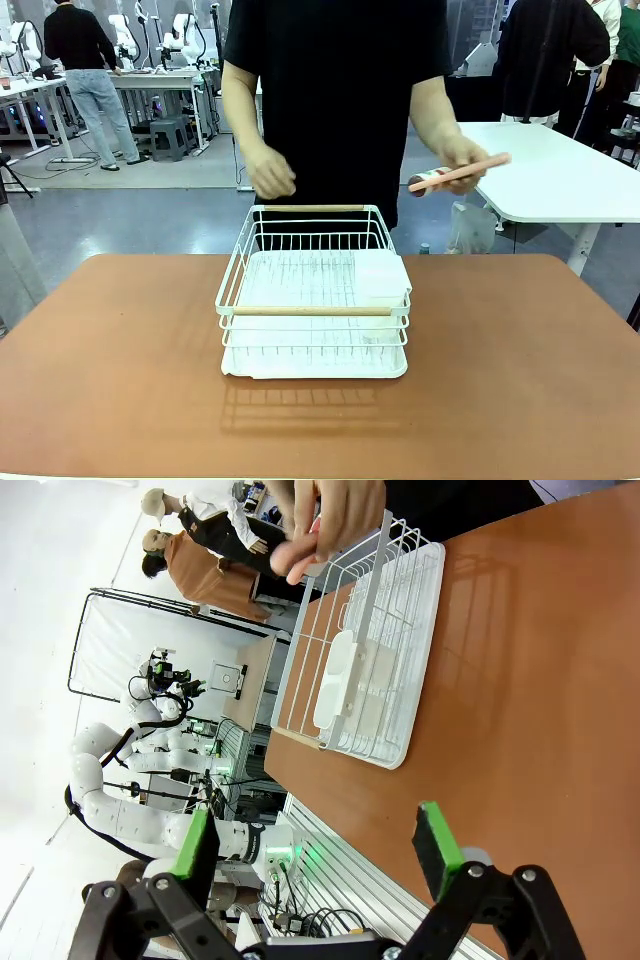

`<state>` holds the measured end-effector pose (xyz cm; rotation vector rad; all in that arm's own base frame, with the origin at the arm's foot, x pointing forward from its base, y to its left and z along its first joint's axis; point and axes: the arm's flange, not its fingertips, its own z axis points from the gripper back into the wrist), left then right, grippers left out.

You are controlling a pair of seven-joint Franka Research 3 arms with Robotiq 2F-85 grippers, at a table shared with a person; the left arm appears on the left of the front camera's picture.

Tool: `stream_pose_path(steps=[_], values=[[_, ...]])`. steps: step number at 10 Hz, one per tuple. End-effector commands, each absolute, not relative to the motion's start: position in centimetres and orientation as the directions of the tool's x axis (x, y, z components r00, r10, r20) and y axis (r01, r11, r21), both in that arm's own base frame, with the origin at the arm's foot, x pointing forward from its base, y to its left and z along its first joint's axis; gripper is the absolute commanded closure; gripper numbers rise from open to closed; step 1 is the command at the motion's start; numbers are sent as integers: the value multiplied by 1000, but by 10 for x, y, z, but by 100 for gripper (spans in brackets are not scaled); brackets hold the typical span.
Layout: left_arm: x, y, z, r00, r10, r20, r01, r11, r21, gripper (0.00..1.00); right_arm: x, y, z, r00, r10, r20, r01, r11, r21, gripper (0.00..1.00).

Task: Clean the table.
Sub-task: Pick up the Lint Roller when the human hands it over.

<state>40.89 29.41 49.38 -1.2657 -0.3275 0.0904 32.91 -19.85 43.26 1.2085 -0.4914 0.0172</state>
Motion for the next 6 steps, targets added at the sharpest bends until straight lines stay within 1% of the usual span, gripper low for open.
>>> stream_pose_path(steps=[1,6], values=[[406,295,496,947,250,201,129,279,-952,0,330,-199,435,888,-245,389,-288,362,887,0],[406,295,496,947,250,201,129,279,-952,0,330,-199,435,888,-245,389,-288,362,887,0]])
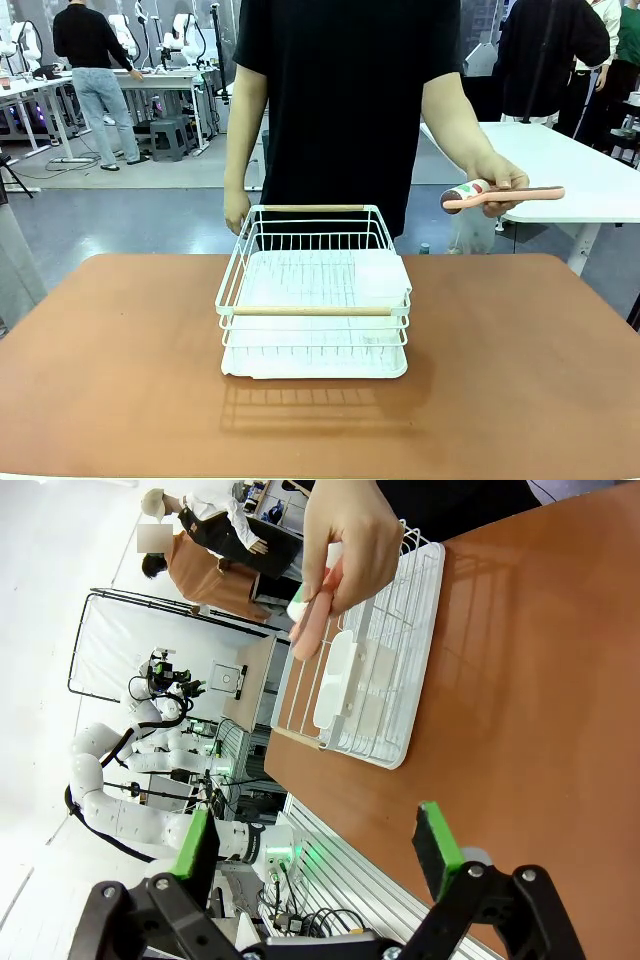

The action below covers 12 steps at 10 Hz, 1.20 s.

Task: Clean the table.
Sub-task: Pick up the Lint Roller when the human hands it over.

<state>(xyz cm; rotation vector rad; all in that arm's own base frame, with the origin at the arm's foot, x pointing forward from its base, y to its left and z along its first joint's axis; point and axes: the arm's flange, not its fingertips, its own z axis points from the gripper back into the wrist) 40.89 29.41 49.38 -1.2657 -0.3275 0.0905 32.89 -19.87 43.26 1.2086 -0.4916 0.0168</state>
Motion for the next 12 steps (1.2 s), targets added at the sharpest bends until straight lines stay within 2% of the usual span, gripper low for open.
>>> stream_pose_path(steps=[1,2,3,4,5,8,12], values=[[406,295,496,947,250,201,129,279,-952,0,330,-199,435,888,-245,389,-288,362,887,0],[406,295,496,947,250,201,129,279,-952,0,329,-199,433,895,-245,372,-270,367,890,0],[406,295,496,947,250,201,129,279,-952,0,322,-188,448,886,-368,281,-127,390,912,0],[406,295,496,947,250,201,129,279,-952,0,311,-168,466,890,-421,177,-26,341,940,0],[406,295,496,947,250,201,129,279,-952,0,308,-145,477,880,-458,123,49,345,937,0],[406,295,496,947,250,201,129,279,-952,0,330,-71,495,849,-529,16,194,338,921,0],[406,295,496,947,250,201,129,279,-952,0,354,-26,494,786,-618,-14,286,343,895,0]])
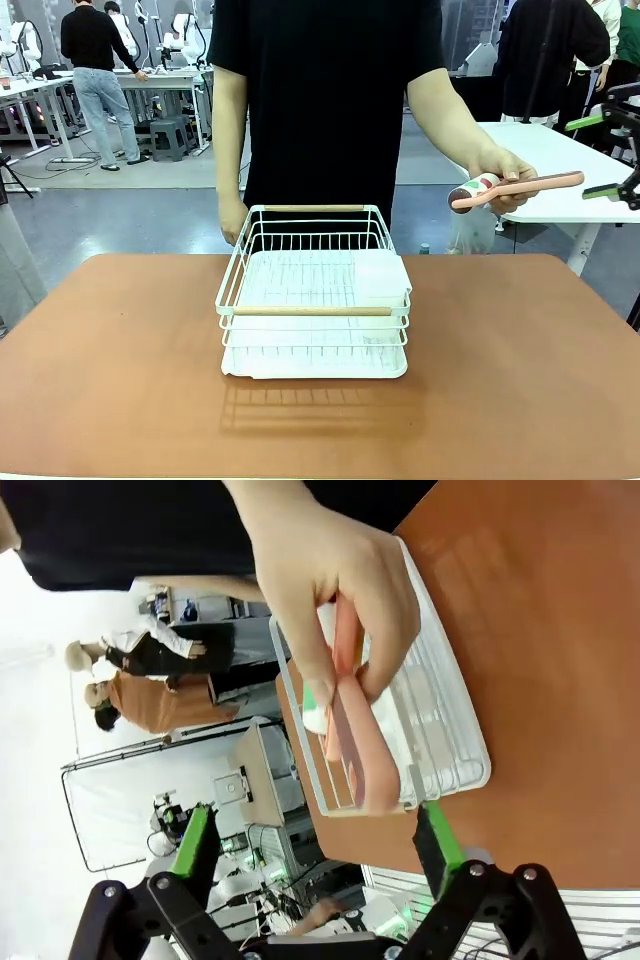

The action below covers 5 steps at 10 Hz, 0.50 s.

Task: Clean the table.
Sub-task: Pick up the Lint Roller when the human hands it over.

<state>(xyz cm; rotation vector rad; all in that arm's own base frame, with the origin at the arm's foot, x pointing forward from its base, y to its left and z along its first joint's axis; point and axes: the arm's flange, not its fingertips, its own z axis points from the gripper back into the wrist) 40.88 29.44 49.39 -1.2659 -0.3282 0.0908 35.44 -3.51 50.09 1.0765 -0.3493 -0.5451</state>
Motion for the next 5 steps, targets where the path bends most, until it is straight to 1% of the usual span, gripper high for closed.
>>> stream_pose_path(steps=[1,3,5], values=[[406,295,496,947,250,201,129,279,-952,0,361,-22,493,770,-638,-18,309,347,886,0],[406,295,496,947,250,201,129,279,-952,0,373,-11,485,749,-662,-31,335,339,879,0],[406,295,496,947,250,201,129,279,-952,0,380,-2,472,750,-661,-7,326,360,874,0]])
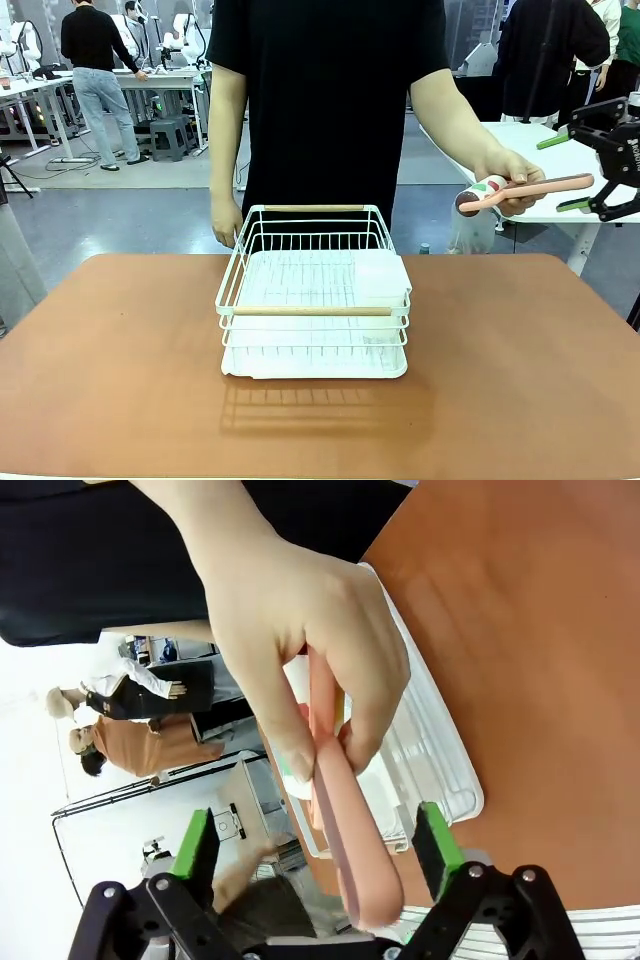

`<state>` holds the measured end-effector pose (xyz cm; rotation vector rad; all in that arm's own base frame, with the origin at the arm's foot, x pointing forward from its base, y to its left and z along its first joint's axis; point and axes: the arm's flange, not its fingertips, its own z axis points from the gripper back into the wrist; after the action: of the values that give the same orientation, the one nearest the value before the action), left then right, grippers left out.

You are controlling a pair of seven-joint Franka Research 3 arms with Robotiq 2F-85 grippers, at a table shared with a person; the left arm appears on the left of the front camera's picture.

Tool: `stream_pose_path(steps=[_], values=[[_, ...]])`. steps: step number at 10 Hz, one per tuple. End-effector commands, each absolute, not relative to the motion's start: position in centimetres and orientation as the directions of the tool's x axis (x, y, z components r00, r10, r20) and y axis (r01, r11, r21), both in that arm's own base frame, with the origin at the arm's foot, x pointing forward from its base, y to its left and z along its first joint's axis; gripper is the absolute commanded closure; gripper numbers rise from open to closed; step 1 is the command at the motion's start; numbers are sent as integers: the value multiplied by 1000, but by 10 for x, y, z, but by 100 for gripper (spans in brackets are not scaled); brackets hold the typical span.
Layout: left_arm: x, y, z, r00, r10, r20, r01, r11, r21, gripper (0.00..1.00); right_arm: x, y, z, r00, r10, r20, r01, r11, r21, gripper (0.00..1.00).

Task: Clean the table.
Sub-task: Pick up the Lint Roller when the human hands it over.

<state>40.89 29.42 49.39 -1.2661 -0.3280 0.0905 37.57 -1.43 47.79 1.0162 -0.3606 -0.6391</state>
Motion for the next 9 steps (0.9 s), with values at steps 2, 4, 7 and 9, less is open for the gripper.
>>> stream_pose_path(steps=[2,4,7,9], values=[[406,295,496,947,250,201,129,279,-952,0,385,2,462,735,-678,30,294,359,886,0],[406,295,496,947,250,201,129,279,-952,0,387,0,458,736,-677,26,290,349,891,0],[406,295,496,947,250,201,129,279,-952,0,388,-8,453,742,-671,9,288,331,898,0],[406,295,496,947,250,201,129,279,-952,0,386,-12,453,741,-671,28,266,332,905,19]])
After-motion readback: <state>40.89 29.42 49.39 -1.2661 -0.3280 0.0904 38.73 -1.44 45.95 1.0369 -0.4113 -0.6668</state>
